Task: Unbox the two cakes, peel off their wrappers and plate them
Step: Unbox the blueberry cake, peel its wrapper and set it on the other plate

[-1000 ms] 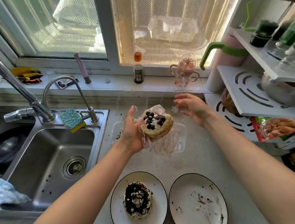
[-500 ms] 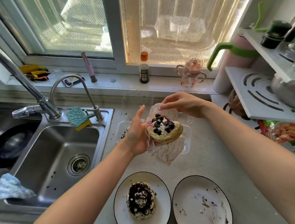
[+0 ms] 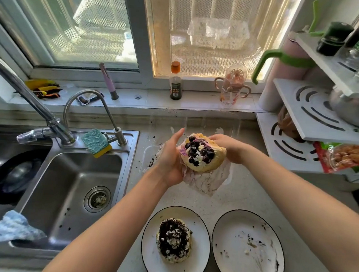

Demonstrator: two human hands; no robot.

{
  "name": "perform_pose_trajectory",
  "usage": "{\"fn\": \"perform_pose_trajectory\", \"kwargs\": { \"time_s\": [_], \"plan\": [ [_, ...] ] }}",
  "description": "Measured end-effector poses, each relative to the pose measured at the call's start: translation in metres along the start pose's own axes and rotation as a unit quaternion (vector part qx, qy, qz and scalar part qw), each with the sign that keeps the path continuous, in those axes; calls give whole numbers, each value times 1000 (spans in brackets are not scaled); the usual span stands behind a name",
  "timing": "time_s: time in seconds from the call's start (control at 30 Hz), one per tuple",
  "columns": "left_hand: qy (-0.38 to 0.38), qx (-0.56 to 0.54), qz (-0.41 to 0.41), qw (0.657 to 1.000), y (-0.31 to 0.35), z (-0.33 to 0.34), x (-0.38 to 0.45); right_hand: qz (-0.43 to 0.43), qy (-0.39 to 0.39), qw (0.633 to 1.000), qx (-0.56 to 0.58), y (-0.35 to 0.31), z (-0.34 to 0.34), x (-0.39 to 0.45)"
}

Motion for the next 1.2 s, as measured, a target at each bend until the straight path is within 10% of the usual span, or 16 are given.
{"fn": "perform_pose_trajectory", "kwargs": {
  "time_s": [0.33, 0.6, 0.9, 1.2],
  "plan": [
    [-6, -81, -35, 996, -13, 8, 11, -127, 302, 874, 360, 70, 40, -90],
    [-25, -23, -109, 993, -56, 27, 26, -48, 463, 783, 413, 109, 88, -119],
    [-9, 31, -150, 988, -104, 30, 24, 17, 381, 871, 310, 132, 101, -146],
    [30, 104, -142, 984, -156, 44, 23, 100, 419, 724, 538, 183, 62, -198]
  ]
}}
Point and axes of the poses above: each hand's wrist, its own x-axis towards the middle knuckle, its own z-axis out of the palm, y = z × x, the point moved 5 cm from there along x, towards the middle knuckle, and after that the axes turned 6 degrees about -z, right-handed, at the moved point
